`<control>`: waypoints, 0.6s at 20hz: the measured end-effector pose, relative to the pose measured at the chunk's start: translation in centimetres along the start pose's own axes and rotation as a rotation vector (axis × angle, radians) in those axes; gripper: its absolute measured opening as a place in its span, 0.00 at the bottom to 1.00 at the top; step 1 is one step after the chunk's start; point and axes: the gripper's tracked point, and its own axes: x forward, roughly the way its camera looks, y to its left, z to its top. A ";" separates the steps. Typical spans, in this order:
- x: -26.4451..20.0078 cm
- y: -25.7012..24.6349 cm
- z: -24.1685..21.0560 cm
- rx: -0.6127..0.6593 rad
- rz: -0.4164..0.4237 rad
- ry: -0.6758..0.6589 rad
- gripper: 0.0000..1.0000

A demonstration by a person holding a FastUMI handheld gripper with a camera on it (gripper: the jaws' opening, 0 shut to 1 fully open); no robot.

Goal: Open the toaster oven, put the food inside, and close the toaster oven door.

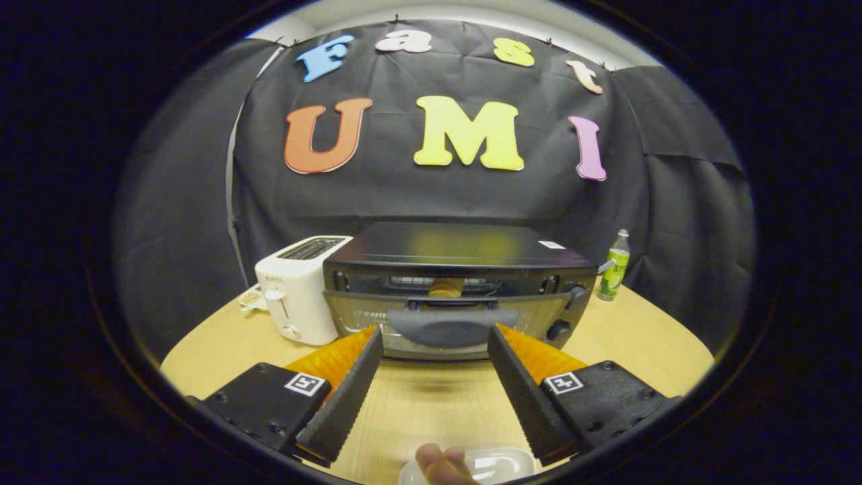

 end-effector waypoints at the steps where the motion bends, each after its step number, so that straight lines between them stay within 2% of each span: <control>1: -0.4 0.0 -0.2 0.011 -0.002 0.009 1.00; 4: -1.7 -0.5 0.4 0.038 -0.016 -0.001 1.00; 7: -3.6 -0.9 1.2 0.009 -0.025 0.001 1.00; 12: -9.7 -2.2 4.5 0.000 -0.030 -0.042 1.00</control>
